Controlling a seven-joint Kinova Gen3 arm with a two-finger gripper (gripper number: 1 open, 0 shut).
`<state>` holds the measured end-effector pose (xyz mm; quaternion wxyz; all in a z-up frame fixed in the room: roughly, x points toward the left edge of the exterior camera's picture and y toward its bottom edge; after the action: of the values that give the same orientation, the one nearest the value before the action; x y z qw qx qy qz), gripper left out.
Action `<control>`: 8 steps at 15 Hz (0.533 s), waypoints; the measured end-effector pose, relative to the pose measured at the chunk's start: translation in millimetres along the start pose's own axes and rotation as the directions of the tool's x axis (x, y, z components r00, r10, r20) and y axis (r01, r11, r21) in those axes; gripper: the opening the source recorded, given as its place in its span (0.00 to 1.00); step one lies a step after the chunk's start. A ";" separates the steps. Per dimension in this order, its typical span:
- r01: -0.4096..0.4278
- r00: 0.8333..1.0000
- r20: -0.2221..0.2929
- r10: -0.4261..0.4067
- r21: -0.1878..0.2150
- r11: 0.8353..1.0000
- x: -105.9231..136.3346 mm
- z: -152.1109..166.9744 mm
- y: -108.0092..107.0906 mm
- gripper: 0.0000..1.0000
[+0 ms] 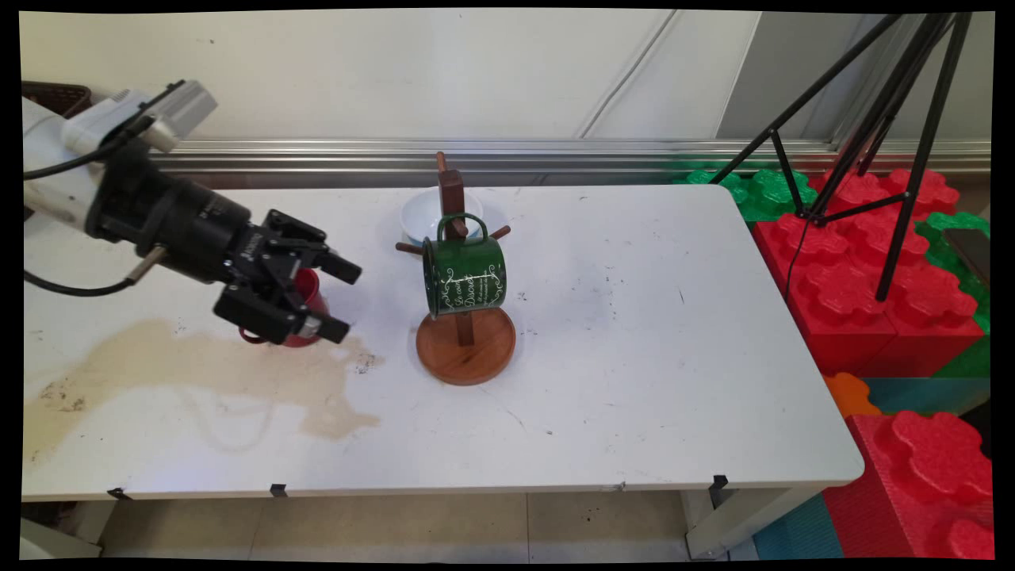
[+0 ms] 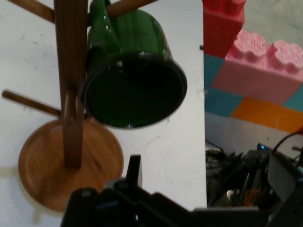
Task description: Pick up the green mug from the rack
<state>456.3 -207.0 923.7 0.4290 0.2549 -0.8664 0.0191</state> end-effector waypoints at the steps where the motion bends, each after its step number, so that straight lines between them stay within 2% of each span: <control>1: 0.007 1.000 -0.013 -0.007 0.003 1.000 3.0 6.9 1.2 1.00; 8: 0.030 0.998 -0.055 -0.028 0.020 0.999 11.0 43.0 3.9 1.00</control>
<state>417.4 -219.1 905.6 0.4500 0.2714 -0.8503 0.0290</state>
